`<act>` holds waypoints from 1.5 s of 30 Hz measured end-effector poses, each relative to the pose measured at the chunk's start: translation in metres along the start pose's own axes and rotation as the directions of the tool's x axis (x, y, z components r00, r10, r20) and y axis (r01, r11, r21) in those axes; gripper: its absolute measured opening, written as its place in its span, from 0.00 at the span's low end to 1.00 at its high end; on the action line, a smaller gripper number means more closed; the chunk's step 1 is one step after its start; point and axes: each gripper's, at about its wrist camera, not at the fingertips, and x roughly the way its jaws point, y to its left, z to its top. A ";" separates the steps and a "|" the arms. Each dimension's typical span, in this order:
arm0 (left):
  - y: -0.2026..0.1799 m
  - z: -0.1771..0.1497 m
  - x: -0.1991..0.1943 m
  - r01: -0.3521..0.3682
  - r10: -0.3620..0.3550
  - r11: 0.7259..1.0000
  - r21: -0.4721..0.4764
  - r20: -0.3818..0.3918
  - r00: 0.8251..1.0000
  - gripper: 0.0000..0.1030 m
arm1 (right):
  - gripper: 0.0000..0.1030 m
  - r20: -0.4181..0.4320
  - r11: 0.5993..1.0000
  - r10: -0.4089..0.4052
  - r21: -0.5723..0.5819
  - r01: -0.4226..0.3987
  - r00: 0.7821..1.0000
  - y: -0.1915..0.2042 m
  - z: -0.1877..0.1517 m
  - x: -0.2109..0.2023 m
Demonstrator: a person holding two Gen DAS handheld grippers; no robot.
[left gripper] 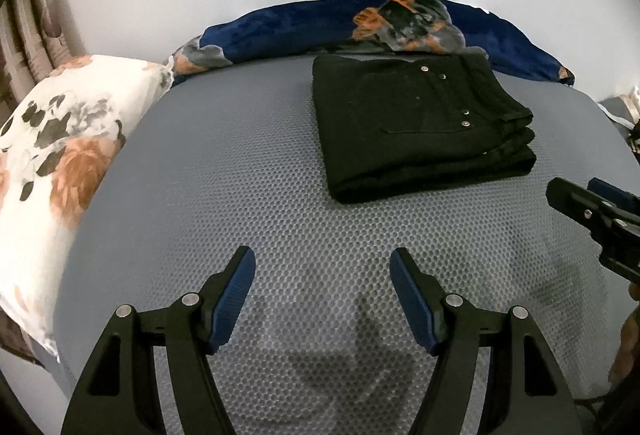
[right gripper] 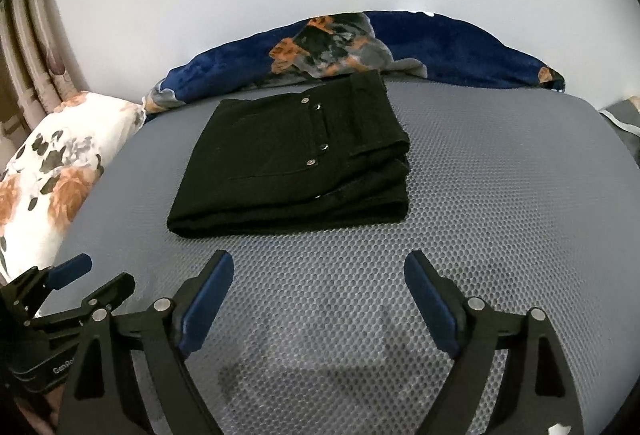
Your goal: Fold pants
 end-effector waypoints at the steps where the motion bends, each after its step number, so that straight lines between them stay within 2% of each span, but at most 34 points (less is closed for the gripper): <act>1: 0.001 -0.001 0.000 0.002 -0.002 1.000 -0.004 0.001 1.000 0.68 | 0.83 -0.002 1.000 0.002 0.002 -0.002 1.000 0.002 -0.001 -0.001; 7: 0.006 -0.003 0.002 -0.001 0.001 1.000 -0.011 -0.001 1.000 0.68 | 0.84 0.010 0.998 -0.049 -0.037 0.049 0.999 0.016 -0.007 -0.008; 11: 0.011 -0.003 0.004 0.009 -0.009 0.999 -0.034 -0.016 1.000 0.68 | 0.85 0.008 0.998 -0.051 -0.046 0.051 0.999 0.021 -0.010 -0.009; 20: 0.012 -0.002 0.002 0.027 -0.028 0.998 -0.048 -0.021 0.999 0.68 | 0.86 -0.010 0.998 -0.045 -0.032 0.045 0.999 0.023 -0.013 -0.011; 45: 0.009 -0.004 0.001 0.005 -0.005 0.999 -0.032 -0.007 1.000 0.68 | 0.86 -0.054 1.000 -0.020 -0.017 0.019 0.998 0.023 -0.020 -0.004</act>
